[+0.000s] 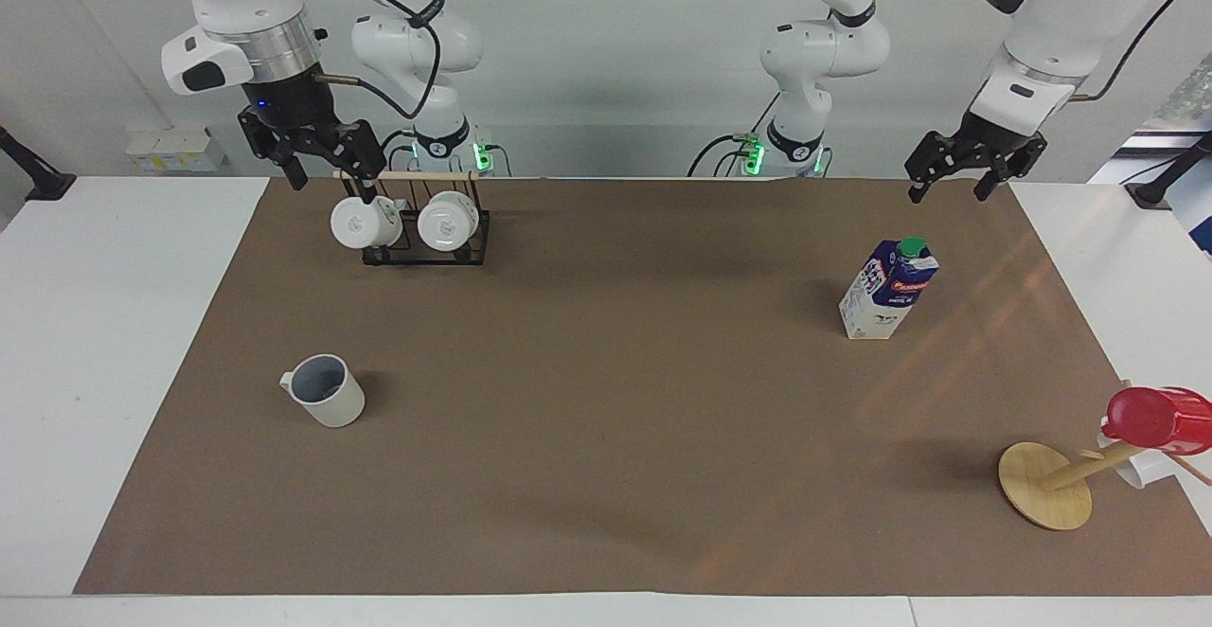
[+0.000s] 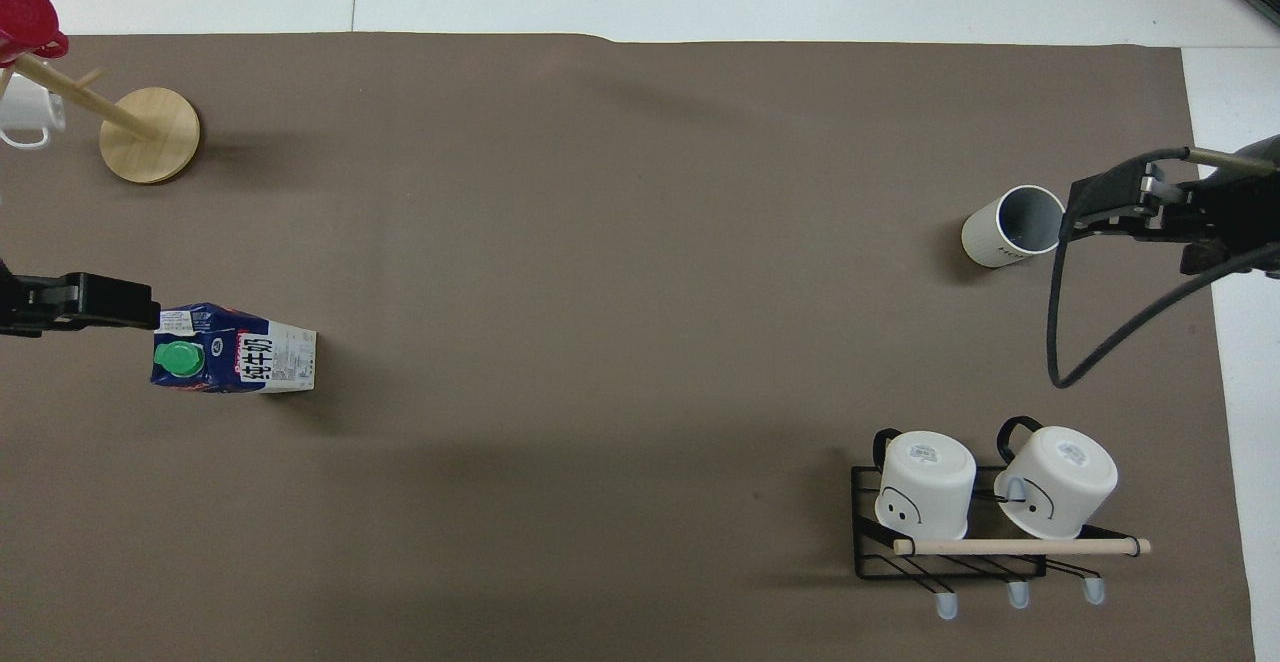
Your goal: Place cup and milk on table
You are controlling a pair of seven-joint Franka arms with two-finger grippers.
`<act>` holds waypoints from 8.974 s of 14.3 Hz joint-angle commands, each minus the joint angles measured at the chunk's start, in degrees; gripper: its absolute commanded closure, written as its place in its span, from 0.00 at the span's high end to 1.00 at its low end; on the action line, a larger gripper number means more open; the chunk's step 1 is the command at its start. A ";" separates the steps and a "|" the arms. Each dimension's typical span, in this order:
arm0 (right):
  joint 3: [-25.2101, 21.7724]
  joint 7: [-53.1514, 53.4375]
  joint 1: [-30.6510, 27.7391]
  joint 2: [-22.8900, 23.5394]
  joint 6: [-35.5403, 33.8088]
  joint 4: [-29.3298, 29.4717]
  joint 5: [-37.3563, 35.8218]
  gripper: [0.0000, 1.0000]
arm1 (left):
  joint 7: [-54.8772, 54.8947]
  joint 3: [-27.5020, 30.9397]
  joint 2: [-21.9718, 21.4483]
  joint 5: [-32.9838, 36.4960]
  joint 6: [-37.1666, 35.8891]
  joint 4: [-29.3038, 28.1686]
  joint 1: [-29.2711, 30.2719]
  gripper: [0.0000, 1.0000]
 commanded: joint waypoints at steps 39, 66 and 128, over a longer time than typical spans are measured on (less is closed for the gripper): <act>-0.16 -5.76 -1.62 0.00 1.69 -0.30 0.34 1.00 | 0.02 -0.63 0.35 -0.19 -1.17 1.09 1.06 1.00; -0.60 -21.67 -6.89 15.37 41.93 -22.71 -1.33 0.96 | 0.02 -0.63 0.43 -0.19 -1.08 1.09 1.06 1.00; 0.19 40.91 41.27 29.27 30.43 -3.99 -11.17 0.00 | 0.02 -0.63 0.43 -0.19 -1.17 1.09 1.06 1.00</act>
